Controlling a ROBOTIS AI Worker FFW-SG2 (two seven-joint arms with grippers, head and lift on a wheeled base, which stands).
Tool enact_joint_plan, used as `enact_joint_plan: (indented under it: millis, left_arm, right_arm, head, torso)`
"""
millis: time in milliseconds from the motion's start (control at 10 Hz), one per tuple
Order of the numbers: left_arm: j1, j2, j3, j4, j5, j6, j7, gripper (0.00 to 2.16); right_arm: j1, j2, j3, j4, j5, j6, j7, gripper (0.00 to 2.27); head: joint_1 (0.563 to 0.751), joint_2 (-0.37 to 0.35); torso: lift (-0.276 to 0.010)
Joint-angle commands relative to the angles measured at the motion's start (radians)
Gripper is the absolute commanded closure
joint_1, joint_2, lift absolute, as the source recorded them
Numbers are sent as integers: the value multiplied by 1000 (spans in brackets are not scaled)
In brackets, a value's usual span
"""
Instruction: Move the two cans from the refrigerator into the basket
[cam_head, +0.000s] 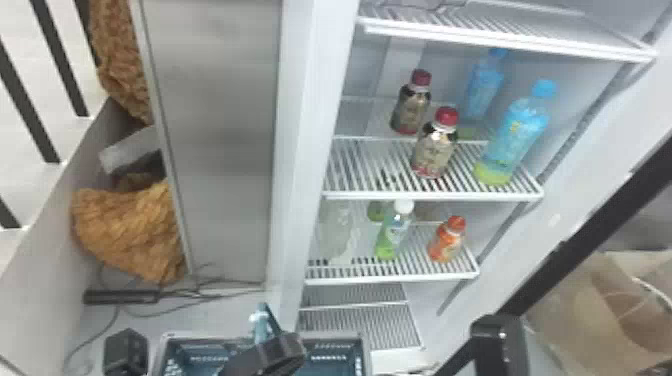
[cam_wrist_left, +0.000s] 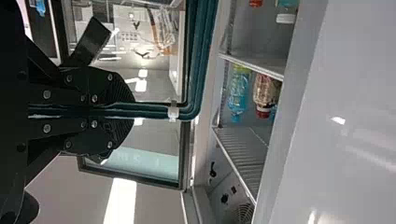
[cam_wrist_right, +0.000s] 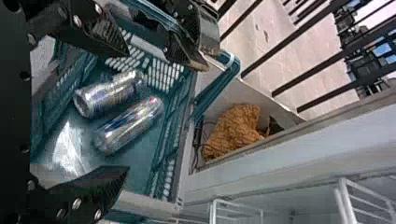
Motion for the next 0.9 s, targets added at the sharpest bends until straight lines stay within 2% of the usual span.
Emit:
enact_joint_plan:
  millis: [0,100,400,500,800]
  left_arm:
    - [1,0,0,0,0,0,0,1190]
    - [1,0,0,0,0,0,0,1190]
    - [6,0,4,0,0,0,0,1191]
    - [6,0,4,0,0,0,0,1190]
    - [6,0,2,0,0,0,0,1190]
  right_arm:
    - [9,6,-18,-8,29,-33,7,105]
    - [26,7,-36,-15,43,-69,16,107]
    - [112,27,-96,32,61,-359,56,108]
    - [134,36,-116,71,85,-511,74,108]
    - [166,62,-174,179,87,-798,116,108]
  head:
    - [695,-227]
    - [695,-239]
    - [695,-278]
    - [695,-287]
    - [695,-350]
  torso:
    - [-31]
    - [-31]
    - [-31]
    - [-31]
    - [-31]
